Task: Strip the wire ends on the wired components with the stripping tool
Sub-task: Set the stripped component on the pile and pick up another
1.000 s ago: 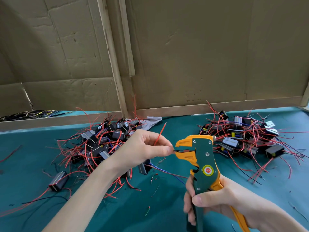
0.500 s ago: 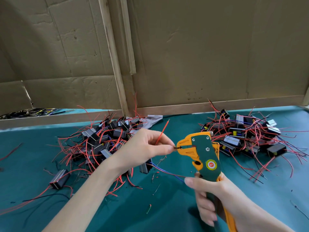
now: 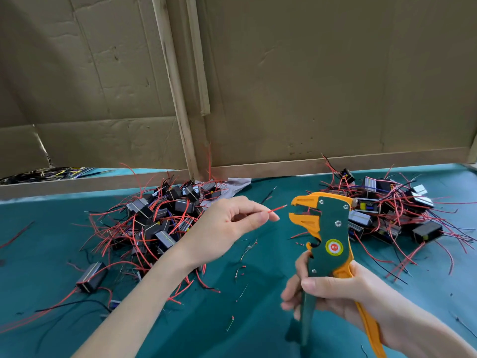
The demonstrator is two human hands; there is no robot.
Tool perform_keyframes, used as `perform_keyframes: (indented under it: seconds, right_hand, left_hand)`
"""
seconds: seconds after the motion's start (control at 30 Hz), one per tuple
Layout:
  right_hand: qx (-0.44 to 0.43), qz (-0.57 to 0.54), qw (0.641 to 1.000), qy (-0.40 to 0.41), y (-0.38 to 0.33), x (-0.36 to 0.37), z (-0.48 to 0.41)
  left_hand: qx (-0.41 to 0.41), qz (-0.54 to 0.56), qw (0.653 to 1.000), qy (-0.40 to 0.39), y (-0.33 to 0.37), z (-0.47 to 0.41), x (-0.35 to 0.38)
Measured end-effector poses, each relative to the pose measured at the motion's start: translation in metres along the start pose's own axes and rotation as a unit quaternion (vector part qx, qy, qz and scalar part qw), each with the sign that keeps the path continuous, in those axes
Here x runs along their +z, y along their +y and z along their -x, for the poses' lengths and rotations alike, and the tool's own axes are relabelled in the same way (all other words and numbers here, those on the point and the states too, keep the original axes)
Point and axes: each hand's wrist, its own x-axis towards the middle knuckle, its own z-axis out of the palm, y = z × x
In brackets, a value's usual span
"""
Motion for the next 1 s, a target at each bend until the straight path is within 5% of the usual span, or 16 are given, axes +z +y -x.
perform_keyframes:
  seconds: [0.77,1.0]
  right_hand:
    - [0.037,0.052,0.997,-0.045,0.001,0.009,0.003]
    - [0.061,0.015,0.997,0.032,0.011,0.028,0.003]
  left_hand:
    - [-0.004,0.033,0.988,-0.153,0.004,0.003,-0.011]
    - [-0.021,0.032,0.987,-0.159,0.004,0.003,-0.014]
